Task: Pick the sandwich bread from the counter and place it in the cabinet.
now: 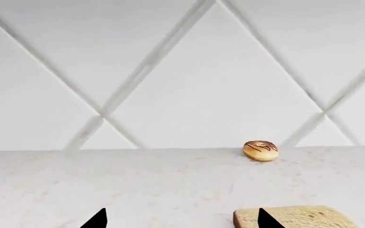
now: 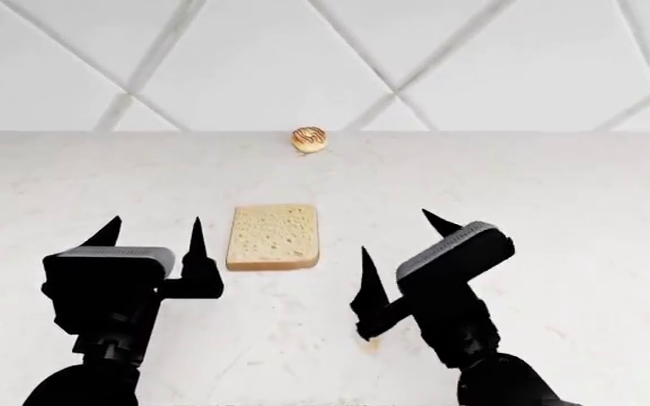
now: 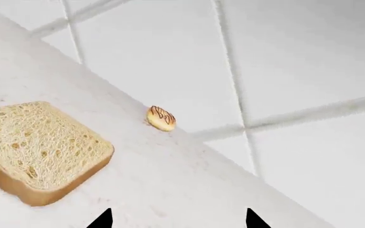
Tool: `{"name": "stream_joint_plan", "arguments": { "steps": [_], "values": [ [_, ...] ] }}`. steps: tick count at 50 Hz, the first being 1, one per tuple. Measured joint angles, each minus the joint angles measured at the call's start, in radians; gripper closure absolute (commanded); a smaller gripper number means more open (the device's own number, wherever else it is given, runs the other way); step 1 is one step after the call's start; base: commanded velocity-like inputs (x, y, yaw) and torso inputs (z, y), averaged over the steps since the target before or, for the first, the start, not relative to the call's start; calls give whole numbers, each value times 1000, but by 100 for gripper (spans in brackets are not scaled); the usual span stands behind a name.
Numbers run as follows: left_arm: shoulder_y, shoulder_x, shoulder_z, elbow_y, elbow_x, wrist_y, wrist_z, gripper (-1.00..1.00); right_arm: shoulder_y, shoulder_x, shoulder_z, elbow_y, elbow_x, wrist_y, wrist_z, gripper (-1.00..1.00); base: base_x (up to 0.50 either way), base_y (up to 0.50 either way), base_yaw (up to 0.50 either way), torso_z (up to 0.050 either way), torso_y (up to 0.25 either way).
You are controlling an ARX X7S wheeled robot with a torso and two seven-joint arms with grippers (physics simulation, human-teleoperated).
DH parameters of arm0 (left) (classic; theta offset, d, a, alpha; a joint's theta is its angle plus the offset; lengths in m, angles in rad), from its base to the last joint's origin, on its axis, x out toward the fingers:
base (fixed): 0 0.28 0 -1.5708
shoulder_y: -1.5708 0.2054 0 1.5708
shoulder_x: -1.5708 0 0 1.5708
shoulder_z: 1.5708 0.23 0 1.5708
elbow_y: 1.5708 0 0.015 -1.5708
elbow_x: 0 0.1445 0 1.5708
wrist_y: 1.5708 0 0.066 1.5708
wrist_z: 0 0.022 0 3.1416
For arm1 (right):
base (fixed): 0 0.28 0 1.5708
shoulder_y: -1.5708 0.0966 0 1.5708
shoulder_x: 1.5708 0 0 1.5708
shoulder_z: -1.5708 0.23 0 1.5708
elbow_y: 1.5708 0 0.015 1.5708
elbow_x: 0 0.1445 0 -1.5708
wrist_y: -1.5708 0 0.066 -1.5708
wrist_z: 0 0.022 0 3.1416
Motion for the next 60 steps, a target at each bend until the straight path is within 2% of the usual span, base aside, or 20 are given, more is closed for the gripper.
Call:
{"name": "stream_joint_plan", "arguments": {
  "steps": [10,14,17,27,37,60],
  "values": [
    [9,-45,-39,-27,9,5,-6,-100,141,45,-281,-10,-229,91,-116,-100,7,0,1,0,0],
    [18,-62,-56,-31,12,6,-10,-100,278,46,-393,49,-263,96,-203,-100,0,0,0,0,0],
    [25,-72,-68,-36,14,10,-11,-100,318,45,-454,51,-339,95,-247,-100,0,0,0,0,0],
    [43,-93,-97,-51,16,24,-14,-100,556,-28,-627,217,-350,102,-417,-100,0,0,0,0,0],
    [52,-104,-107,-58,16,30,-15,-100,677,-93,-686,309,-292,183,-567,-100,0,0,0,0,0],
    [53,-114,-99,-74,20,37,-12,-100,742,-150,-714,380,-247,271,-637,-100,2,0,1,0,0]
  ]
}}
